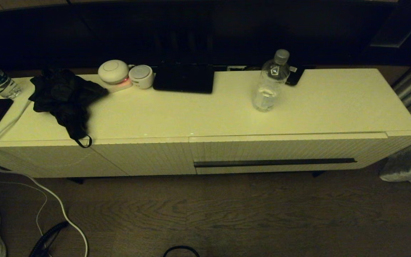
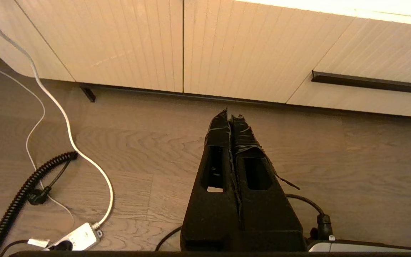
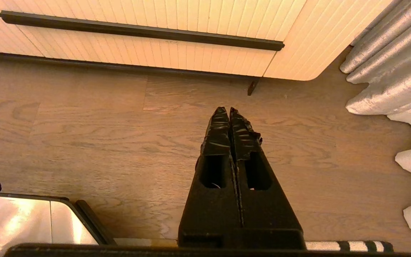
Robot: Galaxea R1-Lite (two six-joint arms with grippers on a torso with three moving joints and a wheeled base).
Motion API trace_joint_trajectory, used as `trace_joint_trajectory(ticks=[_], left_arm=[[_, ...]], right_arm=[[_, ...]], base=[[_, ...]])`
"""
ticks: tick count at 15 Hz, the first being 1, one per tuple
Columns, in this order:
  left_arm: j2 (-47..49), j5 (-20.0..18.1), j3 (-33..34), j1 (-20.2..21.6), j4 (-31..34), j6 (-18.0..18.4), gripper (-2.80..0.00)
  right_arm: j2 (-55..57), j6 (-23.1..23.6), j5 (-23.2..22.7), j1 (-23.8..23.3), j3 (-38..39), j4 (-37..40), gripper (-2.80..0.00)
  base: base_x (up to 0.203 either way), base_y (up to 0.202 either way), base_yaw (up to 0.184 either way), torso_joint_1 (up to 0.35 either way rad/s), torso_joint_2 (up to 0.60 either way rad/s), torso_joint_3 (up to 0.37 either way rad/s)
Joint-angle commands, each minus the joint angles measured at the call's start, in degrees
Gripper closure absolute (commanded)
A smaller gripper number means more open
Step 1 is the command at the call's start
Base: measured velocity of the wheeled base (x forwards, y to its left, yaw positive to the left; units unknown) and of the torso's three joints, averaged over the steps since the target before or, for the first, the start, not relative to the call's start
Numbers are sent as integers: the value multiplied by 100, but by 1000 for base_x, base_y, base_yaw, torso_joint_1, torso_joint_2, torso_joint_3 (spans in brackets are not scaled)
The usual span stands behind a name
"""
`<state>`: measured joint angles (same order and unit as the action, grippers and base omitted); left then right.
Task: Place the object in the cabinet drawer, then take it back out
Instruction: Open the drawer
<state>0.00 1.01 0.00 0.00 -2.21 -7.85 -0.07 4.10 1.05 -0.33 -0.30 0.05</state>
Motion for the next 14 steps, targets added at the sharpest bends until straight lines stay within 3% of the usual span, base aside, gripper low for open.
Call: trace_joint_trajectory(ticks=[1, 4, 9, 12, 14], left_arm=[[-9, 4, 0, 0, -8, -6, 0], [-9, 4, 0, 0, -8, -6, 0], [-9, 4, 0, 0, -8, -6, 0], [-9, 4, 0, 0, -8, -6, 0], [-7, 4, 0, 0, -2, -61, 0]], right_arm=[[-10, -23, 1, -2, 13, -58, 0], [-10, -92, 47, -2, -167, -96, 0], [1009, 23, -54, 18, -2497, 195, 0], [2301, 861, -233, 141, -3567, 264, 0], [3013, 1904, -423, 182, -3987, 295, 0]], base=[[0, 0, 0, 0, 0, 0], [0, 0, 0, 0, 0, 0], [0, 0, 0, 0, 0, 0], [0, 0, 0, 0, 0, 0], [0, 0, 0, 0, 0, 0]])
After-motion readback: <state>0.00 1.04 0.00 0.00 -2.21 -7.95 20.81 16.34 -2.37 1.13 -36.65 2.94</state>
